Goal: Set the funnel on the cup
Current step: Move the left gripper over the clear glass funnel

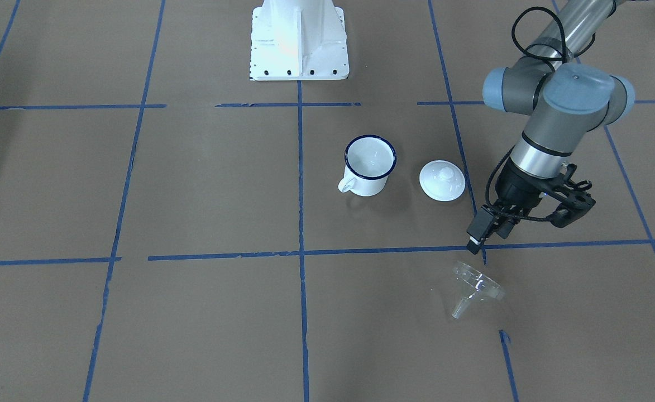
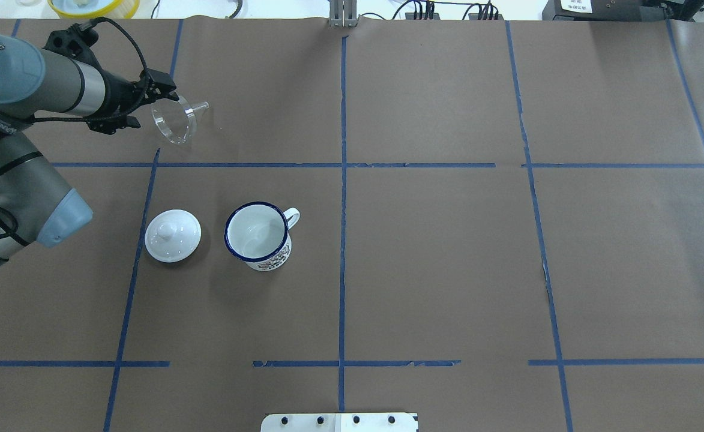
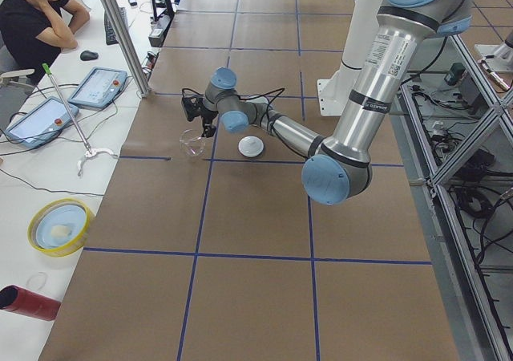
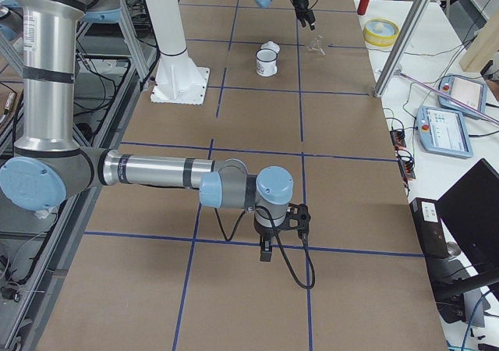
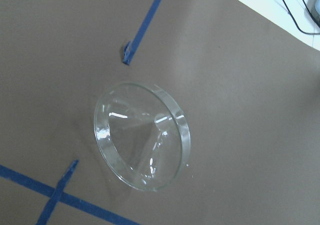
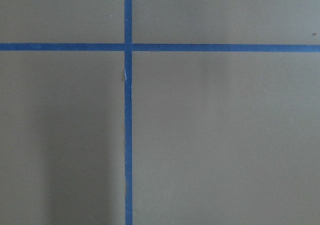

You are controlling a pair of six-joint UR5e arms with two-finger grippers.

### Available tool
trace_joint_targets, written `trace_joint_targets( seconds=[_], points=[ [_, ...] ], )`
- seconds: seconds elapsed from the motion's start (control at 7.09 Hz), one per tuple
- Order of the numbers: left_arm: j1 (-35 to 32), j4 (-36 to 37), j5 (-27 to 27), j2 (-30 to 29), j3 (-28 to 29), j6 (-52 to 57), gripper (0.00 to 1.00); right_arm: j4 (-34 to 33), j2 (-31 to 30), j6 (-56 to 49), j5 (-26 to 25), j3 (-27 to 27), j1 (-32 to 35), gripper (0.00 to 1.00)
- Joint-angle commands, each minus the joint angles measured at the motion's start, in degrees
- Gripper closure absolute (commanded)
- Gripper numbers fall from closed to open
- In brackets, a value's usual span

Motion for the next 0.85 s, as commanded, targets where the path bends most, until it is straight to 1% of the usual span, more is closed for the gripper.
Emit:
trace_joint_targets(
  seconds=[0.0,0.14,0.28,0.42,0.56,0.71],
  points=[
    [-1.2,-4.8,0.0,-0.4,4.0,-0.5,0.00,0.0,0.0,0.0,0.0,0.0,0.0,0.00],
    [-1.1,-5.2,0.0,-0.5,4.6,-1.6,0.00,0.0,0.1,0.0,0.0,0.0,0.0,0.00],
    [-1.2,-7.8,0.0,-1.0,6.9,-1.9,0.00,0.0,0.0,0.0,0.0,0.0,0.0,0.00],
    [-1.1,-11.0,0.0,-2.2,10.5,-1.9,0.00,0.0,0.0,0.0,0.0,0.0,0.0,0.00],
    [-1.0,-11.9,0.0,-3.9,12.5,-3.4,0.00,0.0,0.0,0.0,0.0,0.0,0.0,0.00],
    [-0.9,-11.9,0.1,-5.6,13.0,-4.0,0.00,0.0,0.0,0.0,0.0,0.0,0.0,0.00]
  ],
)
